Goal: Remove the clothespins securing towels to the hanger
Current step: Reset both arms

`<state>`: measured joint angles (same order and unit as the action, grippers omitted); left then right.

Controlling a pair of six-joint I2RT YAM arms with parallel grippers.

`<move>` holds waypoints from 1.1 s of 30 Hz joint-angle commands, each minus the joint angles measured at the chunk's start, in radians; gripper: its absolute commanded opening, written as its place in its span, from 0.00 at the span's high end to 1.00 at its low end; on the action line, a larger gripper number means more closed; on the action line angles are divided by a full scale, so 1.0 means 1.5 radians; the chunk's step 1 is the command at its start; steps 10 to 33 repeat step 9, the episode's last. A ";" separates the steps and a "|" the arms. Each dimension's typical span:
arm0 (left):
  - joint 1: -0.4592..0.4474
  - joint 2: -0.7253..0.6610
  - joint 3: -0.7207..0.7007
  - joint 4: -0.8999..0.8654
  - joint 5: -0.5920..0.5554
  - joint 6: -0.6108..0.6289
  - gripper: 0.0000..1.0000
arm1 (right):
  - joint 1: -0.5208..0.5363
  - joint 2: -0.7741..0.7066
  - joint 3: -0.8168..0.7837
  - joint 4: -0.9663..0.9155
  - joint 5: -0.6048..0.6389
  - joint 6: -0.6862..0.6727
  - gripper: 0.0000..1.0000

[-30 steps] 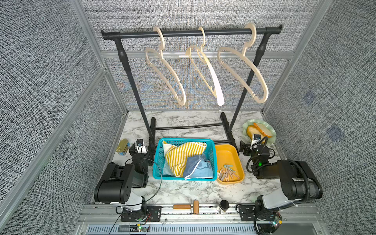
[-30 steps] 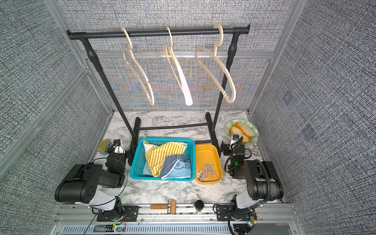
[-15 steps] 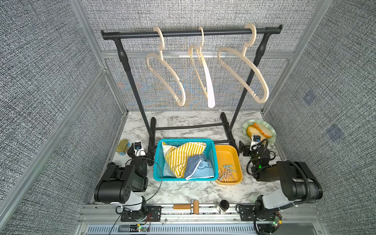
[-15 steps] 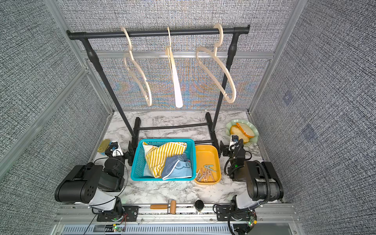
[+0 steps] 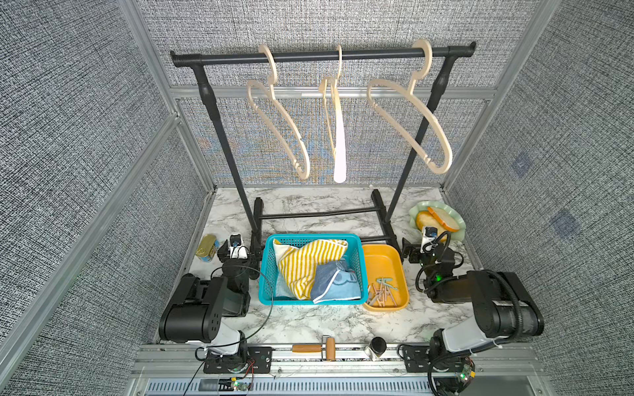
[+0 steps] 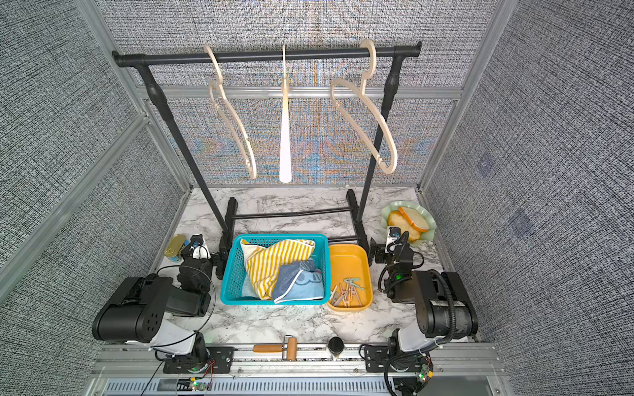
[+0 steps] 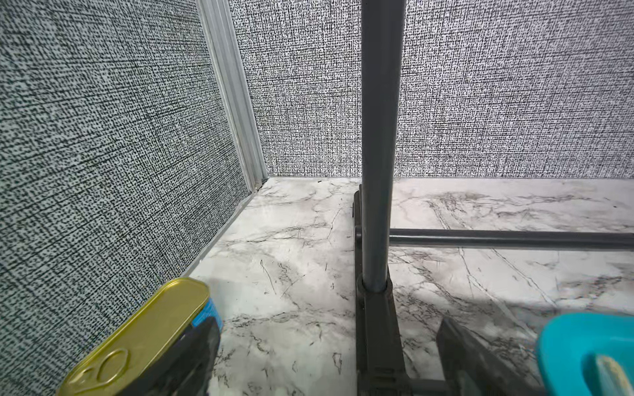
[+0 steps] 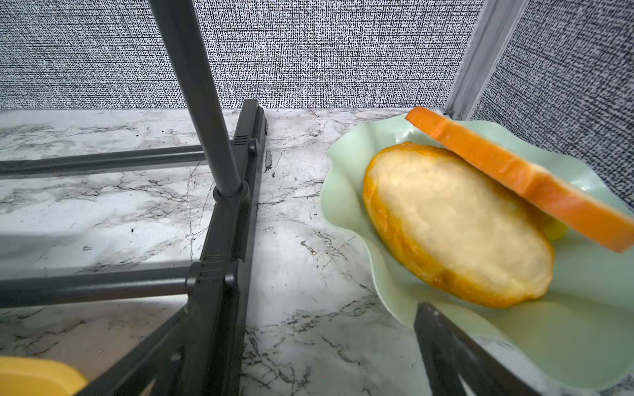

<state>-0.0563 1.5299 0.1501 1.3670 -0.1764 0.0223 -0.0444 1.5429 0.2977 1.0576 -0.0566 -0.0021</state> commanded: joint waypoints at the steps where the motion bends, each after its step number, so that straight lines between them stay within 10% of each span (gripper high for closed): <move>1: 0.001 0.001 0.001 0.006 0.008 0.000 0.00 | 0.000 0.001 0.001 0.005 -0.001 -0.004 0.01; 33: 0.002 0.001 0.003 0.002 0.009 -0.001 0.00 | 0.000 0.001 0.001 0.004 -0.002 -0.004 0.01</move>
